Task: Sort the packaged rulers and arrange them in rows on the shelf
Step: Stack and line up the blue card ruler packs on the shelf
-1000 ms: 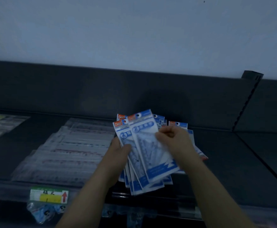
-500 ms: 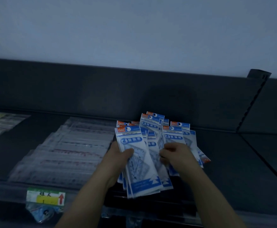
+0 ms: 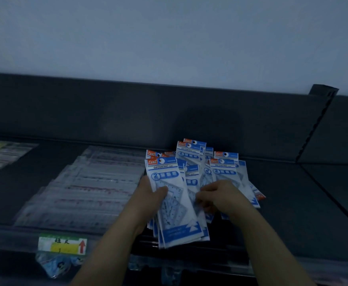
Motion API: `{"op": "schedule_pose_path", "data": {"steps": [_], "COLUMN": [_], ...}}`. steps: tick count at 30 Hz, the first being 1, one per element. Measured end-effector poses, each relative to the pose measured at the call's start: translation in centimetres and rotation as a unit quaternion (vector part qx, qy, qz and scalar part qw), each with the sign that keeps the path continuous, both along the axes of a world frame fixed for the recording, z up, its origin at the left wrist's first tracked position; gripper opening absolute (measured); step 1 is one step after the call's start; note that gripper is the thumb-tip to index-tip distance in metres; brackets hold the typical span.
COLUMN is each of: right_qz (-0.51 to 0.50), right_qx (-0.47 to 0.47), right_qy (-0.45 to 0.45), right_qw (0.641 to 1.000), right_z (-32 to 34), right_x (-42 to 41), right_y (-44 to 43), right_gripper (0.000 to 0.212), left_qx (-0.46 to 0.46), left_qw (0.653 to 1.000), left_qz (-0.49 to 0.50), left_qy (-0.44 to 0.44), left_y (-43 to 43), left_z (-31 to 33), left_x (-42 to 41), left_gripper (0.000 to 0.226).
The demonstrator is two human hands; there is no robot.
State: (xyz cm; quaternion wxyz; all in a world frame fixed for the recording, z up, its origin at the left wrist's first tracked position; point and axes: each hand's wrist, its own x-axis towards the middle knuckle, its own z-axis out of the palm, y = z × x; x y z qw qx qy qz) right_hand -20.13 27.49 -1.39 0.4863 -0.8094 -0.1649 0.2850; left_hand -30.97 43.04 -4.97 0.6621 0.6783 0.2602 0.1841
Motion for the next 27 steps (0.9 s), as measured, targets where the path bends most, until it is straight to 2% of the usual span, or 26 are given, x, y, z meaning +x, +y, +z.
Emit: {"op": "schedule_pose_path", "data": {"steps": [5,9,11,14,16,18,20,24,25,27], "right_qz": [-0.009,-0.041,-0.087,-0.169,-0.177,-0.155,-0.129,-0.13,-0.144,-0.141], "right_qx": [-0.039,-0.017,0.033,0.124,0.144,0.123,0.089,0.1,0.06,-0.095], "right_qy": [-0.05,-0.197,-0.242,-0.24,-0.206,-0.174,-0.169,-0.192,-0.22,-0.254], "right_qw": [0.998,0.98,0.966,0.948,0.952,0.965,0.973,0.968,0.963,0.952], "right_z": [-0.6,-1.0,-0.3,1.2,1.8,1.3,0.2,-0.9,-1.1,-1.6], "right_x": [-0.2,0.2,0.5,1.6,1.9,1.4,0.8,2.0,3.1,5.2], "right_y": [0.4,0.1,-0.6,-1.5,-1.3,-0.3,0.6,-0.9,-1.8,-3.7], "right_gripper": [0.011,0.01,0.011,0.013,0.013,0.011,0.008,0.006,0.012,0.054], "left_qx": [-0.038,-0.066,-0.073,-0.072,-0.078,-0.101,-0.12,-0.029,-0.027,-0.041], "left_qw": [0.999,0.997,0.996,0.995,0.995,0.993,0.99,0.996,0.997,0.997], "left_qz": [-0.009,0.003,0.022,0.032,0.028,0.017,-0.012,-0.049,-0.041,-0.032], "left_qy": [-0.015,-0.034,-0.046,-0.053,-0.057,-0.067,-0.07,-0.07,-0.065,-0.057], "left_y": [-0.1,0.3,0.6,0.5,-0.1,-1.0,-1.8,-2.2,-2.0,-1.6], "left_z": [-0.2,-0.1,0.0,0.4,0.4,0.4,0.3,-0.2,-0.4,-0.7], "left_x": [-0.4,-0.8,-0.9,-0.6,0.0,0.7,1.5,2.0,2.1,2.4], "left_gripper": [0.033,0.029,0.024,0.023,0.024,0.024,0.035,0.052,0.053,0.051]}}
